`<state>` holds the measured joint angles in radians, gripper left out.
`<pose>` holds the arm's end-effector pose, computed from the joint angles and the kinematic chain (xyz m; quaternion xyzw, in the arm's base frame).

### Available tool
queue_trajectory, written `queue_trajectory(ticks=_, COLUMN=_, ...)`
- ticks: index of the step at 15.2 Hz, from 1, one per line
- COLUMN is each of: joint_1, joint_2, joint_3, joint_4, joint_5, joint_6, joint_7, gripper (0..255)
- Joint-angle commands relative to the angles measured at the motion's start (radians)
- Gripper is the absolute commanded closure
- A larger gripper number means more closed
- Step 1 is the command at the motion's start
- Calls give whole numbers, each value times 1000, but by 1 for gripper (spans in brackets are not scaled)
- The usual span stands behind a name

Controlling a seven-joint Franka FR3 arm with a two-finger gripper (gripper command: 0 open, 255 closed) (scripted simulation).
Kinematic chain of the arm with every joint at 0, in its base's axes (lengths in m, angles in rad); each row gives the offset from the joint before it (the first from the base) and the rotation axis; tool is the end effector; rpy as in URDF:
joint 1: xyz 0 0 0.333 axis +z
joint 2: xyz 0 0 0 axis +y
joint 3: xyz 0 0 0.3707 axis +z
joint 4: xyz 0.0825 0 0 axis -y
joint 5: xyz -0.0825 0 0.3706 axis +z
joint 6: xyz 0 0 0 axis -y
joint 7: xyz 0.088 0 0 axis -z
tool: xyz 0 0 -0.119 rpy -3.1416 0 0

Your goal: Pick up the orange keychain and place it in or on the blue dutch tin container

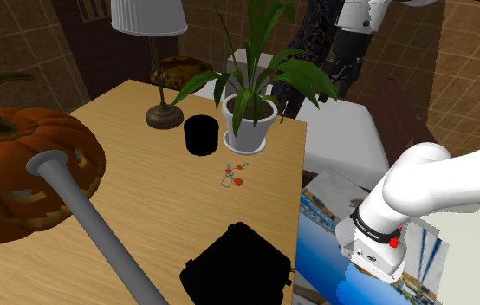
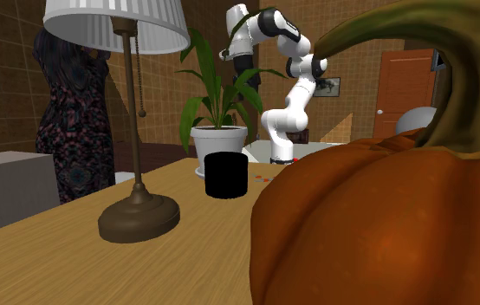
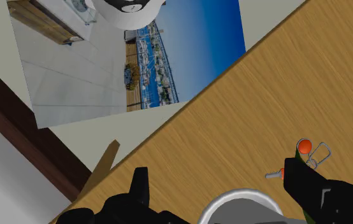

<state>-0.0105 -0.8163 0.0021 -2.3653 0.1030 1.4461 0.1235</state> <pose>0.2305 0.0116 0.6108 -0.9954 0.0623 0.0542 0.0476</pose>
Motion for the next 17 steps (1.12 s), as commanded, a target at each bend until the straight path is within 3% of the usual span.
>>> queue_trajectory(ticks=1, joint_1=0, joint_2=0, joint_3=0, joint_4=0, joint_5=0, joint_6=0, joint_7=0, gripper=0)
queue_trajectory(ticks=9, joint_1=1, joint_2=76, joint_3=203, joint_4=-102, joint_5=123, joint_6=210, joint_7=282, gripper=0)
queue_trajectory(ticks=17, joint_1=-21, joint_2=285, joint_3=408, joint_4=-97, joint_5=187, joint_6=444, joint_7=564, gripper=0)
